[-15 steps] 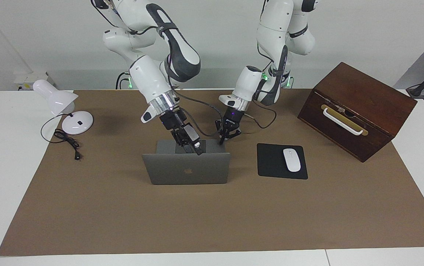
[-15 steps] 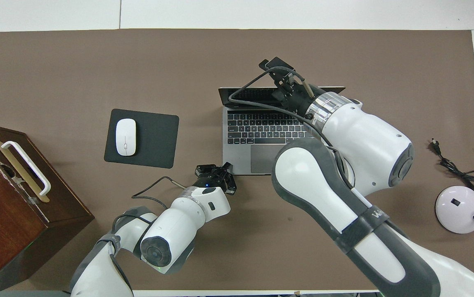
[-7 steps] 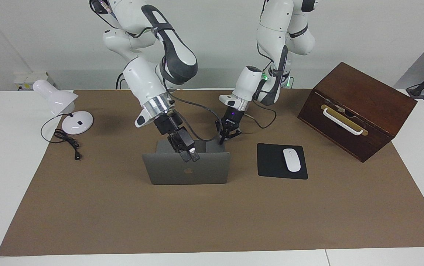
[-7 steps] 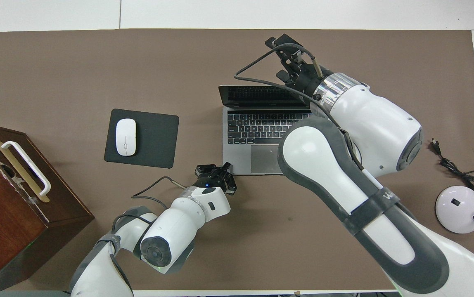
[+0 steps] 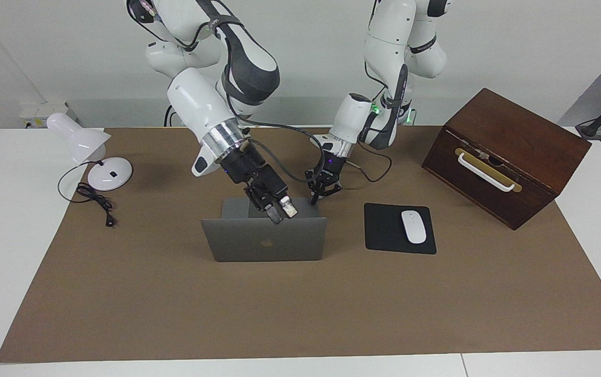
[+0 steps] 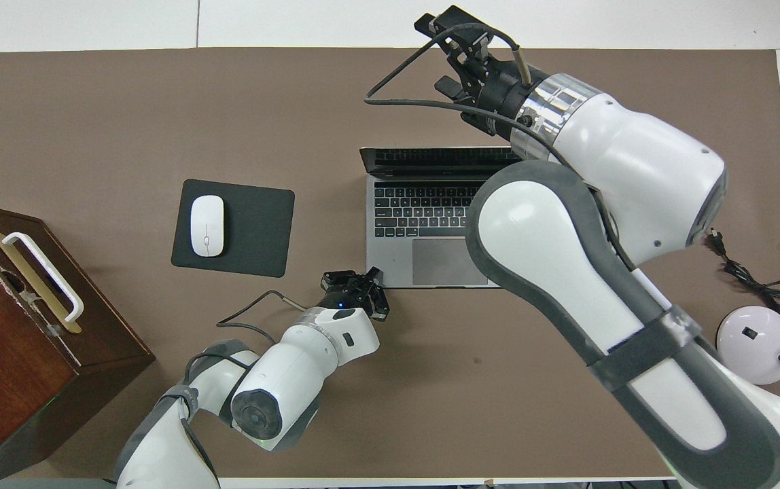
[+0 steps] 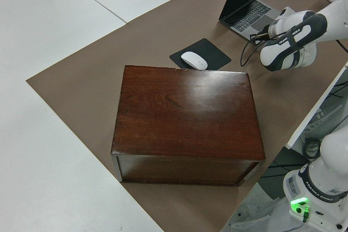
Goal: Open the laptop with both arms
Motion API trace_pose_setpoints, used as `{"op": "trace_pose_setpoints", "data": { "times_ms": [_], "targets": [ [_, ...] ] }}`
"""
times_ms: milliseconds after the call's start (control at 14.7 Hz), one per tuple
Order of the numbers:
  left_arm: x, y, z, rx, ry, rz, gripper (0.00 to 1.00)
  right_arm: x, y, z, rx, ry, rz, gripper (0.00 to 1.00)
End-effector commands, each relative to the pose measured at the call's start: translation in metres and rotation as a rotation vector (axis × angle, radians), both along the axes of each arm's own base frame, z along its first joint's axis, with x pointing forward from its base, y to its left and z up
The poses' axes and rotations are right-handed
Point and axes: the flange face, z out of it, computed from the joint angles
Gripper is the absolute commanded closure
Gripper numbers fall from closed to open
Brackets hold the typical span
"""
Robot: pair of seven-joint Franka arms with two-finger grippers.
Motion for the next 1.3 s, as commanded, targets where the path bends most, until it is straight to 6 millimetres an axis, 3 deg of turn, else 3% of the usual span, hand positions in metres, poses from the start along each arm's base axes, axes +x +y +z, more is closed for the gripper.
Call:
{"op": "trace_pose_setpoints", "data": {
  "times_ms": [0,205,409,682,886,1023,1227],
  "targets": [
    [0.0,-0.006,-0.025,0.019,0.026,0.009,1.0,0.025,-0.02,0.039,-0.103,0.075,0.061,0.0],
    [0.0,-0.006,-0.027,0.022,0.03,0.007,1.0,0.027,-0.047,0.087,-0.283,0.173,0.119,0.0],
    [0.0,-0.005,-0.028,0.023,0.031,0.01,1.0,0.023,-0.08,0.089,-0.382,0.241,0.186,0.0],
    [0.005,-0.008,-0.023,-0.024,0.05,0.066,1.0,-0.003,-0.122,0.11,-0.562,0.285,0.312,0.0],
    [0.008,-0.013,-0.004,-0.076,0.046,0.1,1.0,-0.032,-0.165,0.141,-0.719,0.271,0.401,0.0],
    [0.01,-0.012,0.006,-0.097,0.041,0.114,1.0,-0.051,-0.193,0.148,-0.813,0.29,0.483,0.0],
    [0.012,-0.012,0.024,-0.11,0.061,0.135,1.0,-0.078,-0.225,0.137,-0.869,0.345,0.539,0.0]
  ]
}}
